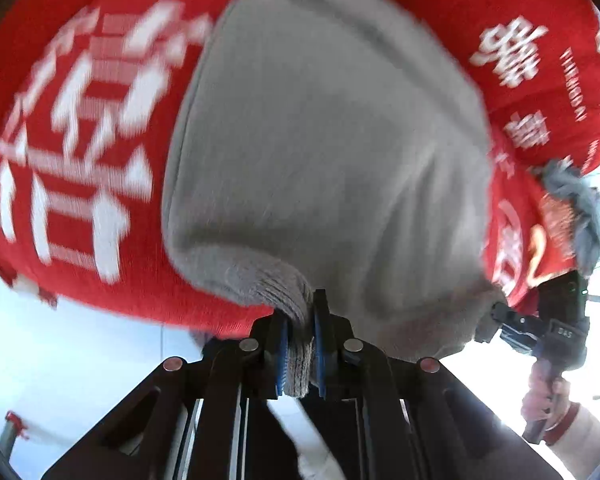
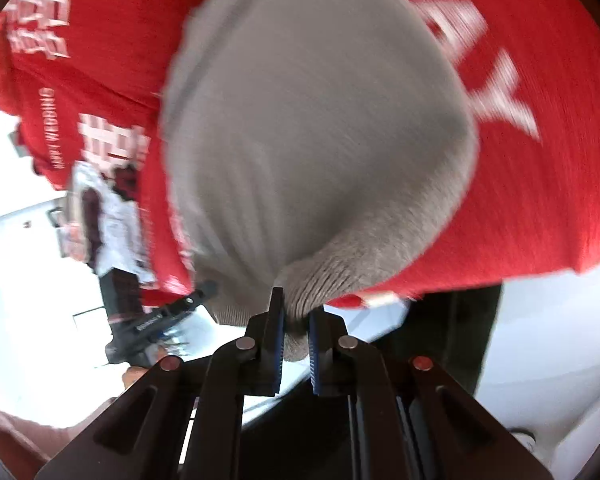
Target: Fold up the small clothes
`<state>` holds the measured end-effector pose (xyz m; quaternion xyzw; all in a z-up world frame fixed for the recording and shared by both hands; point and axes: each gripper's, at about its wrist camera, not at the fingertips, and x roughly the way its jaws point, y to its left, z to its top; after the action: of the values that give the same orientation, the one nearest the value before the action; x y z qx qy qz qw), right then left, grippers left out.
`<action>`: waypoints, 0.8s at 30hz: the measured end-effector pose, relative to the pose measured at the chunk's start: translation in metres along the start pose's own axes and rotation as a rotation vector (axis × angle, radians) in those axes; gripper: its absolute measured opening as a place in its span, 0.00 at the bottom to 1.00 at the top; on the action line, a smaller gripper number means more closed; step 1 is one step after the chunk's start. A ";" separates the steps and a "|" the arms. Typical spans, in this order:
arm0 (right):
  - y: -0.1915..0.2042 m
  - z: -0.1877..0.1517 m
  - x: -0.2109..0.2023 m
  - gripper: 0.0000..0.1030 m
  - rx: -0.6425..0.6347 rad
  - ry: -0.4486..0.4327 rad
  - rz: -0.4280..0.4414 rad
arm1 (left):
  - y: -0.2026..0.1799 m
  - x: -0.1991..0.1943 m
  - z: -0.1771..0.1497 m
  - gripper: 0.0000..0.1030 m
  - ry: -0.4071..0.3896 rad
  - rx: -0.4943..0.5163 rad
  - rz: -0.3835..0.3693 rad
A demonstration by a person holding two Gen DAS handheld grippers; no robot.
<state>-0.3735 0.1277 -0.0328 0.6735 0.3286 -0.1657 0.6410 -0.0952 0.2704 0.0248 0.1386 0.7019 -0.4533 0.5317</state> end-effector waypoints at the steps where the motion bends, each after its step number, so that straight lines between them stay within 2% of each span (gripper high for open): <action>1: 0.011 0.011 -0.007 0.10 -0.012 -0.023 0.023 | -0.004 -0.008 0.010 0.12 -0.029 0.003 -0.011; 4: 0.033 0.040 -0.019 0.10 -0.024 -0.083 0.077 | -0.013 -0.025 0.043 0.12 -0.103 0.001 -0.044; 7: 0.052 0.079 -0.026 0.10 -0.038 -0.145 0.110 | -0.018 -0.034 0.095 0.12 -0.165 0.023 -0.041; 11: 0.060 0.134 -0.024 0.10 -0.033 -0.199 0.092 | -0.030 -0.028 0.163 0.12 -0.223 0.055 0.019; 15: 0.058 0.180 -0.014 0.10 -0.018 -0.197 0.011 | -0.035 -0.018 0.198 0.12 -0.246 0.057 0.110; 16: 0.056 0.190 -0.010 0.10 -0.010 -0.192 -0.012 | -0.037 -0.015 0.205 0.16 -0.238 0.057 0.139; 17: 0.055 0.198 -0.006 0.10 0.003 -0.186 -0.033 | -0.038 -0.014 0.209 0.43 -0.230 0.060 0.164; 18: 0.053 0.205 -0.001 0.11 0.015 -0.179 -0.050 | -0.040 -0.014 0.212 0.80 -0.229 0.063 0.195; 19: 0.046 0.209 -0.002 0.11 0.015 -0.171 -0.057 | -0.042 -0.018 0.211 0.84 -0.259 0.072 0.237; 20: 0.046 0.213 0.000 0.12 0.013 -0.163 -0.066 | -0.044 -0.021 0.210 0.84 -0.283 0.093 0.261; 24: 0.046 0.220 0.005 0.17 -0.016 -0.119 -0.124 | -0.050 -0.020 0.218 0.84 -0.230 0.158 0.301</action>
<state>-0.2957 -0.0837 -0.0282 0.6358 0.3320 -0.2421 0.6534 0.0139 0.0774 0.0615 0.2307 0.5702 -0.4352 0.6574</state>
